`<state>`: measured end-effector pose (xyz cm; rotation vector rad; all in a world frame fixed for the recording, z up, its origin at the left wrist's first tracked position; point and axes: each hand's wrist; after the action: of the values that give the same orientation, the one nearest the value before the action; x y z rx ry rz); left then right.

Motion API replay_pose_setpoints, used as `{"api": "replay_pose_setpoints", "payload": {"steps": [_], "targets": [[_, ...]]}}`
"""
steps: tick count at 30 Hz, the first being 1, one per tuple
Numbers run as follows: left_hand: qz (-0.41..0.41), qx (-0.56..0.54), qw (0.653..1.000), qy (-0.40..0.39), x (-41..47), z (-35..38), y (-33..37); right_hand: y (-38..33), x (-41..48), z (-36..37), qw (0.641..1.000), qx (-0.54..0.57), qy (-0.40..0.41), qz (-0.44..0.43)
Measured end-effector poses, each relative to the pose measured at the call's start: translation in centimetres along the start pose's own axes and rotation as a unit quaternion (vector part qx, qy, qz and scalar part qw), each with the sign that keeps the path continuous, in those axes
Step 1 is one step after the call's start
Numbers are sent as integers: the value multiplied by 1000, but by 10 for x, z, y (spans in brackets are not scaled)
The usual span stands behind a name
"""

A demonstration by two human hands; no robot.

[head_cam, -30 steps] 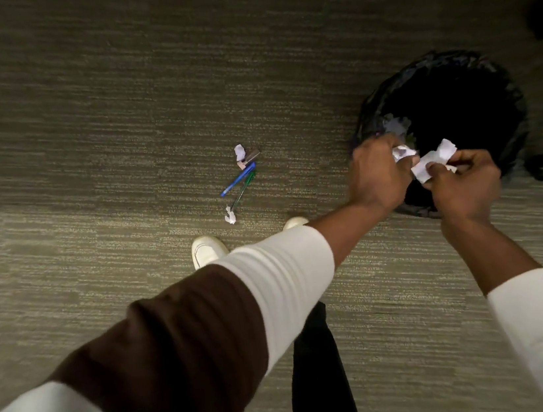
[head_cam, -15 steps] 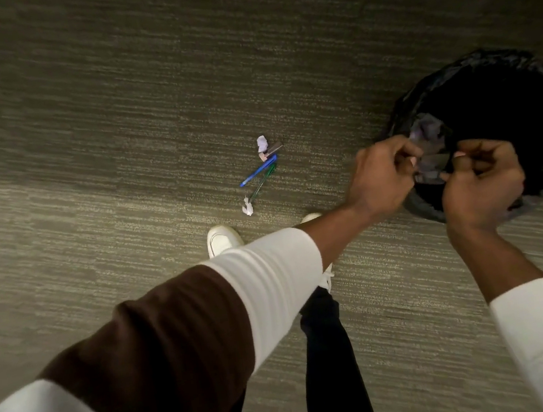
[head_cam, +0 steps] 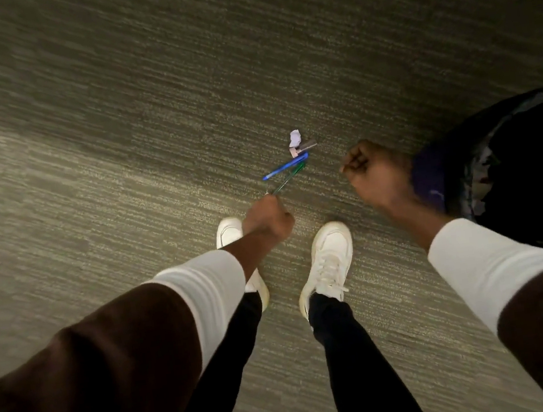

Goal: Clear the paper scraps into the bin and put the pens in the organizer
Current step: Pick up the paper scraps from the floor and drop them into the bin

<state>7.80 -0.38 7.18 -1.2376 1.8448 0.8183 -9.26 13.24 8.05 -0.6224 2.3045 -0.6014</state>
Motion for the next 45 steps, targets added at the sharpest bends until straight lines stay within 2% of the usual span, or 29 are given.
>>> {"api": "replay_pose_setpoints", "payload": {"steps": [3,7,12,19,22,28,31,35,38,41,45], "targets": [[-28,27,999,7,37,5,-25,3,44,33,998,-30,-36,29],[-48,30,998,32,88,23,-43,11,92,77,997,-72,-22,-19],[-64,31,996,51,149,56,-49,25,146,133,996,-86,-22,-31],[-47,38,992,112,180,87,-55,25,189,172,991,-131,-20,-21],[-30,43,991,119,182,90,-57,23,193,177,993,-112,-23,-24],[-29,53,989,134,158,74,-51,29,155,148,998,19,64,-7],[-2,76,989,123,137,66,-42,48,105,129,996,-18,91,12],[52,68,992,94,108,68,-23,88,29,115,993,-64,32,96],[85,65,992,67,92,75,-7,116,-18,110,985,-86,23,148],[121,69,989,50,82,84,7,136,-47,107,980,-87,48,171],[149,75,986,27,78,96,25,161,-54,106,977,-86,117,154]]}}
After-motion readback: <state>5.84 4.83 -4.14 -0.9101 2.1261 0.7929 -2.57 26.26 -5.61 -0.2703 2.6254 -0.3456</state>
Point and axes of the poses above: each hand's wrist, its own x-axis towards the middle knuckle, its own z-axis out of the palm, y = z × x, and after that the axes turned 7 degrees about -z, right-handed
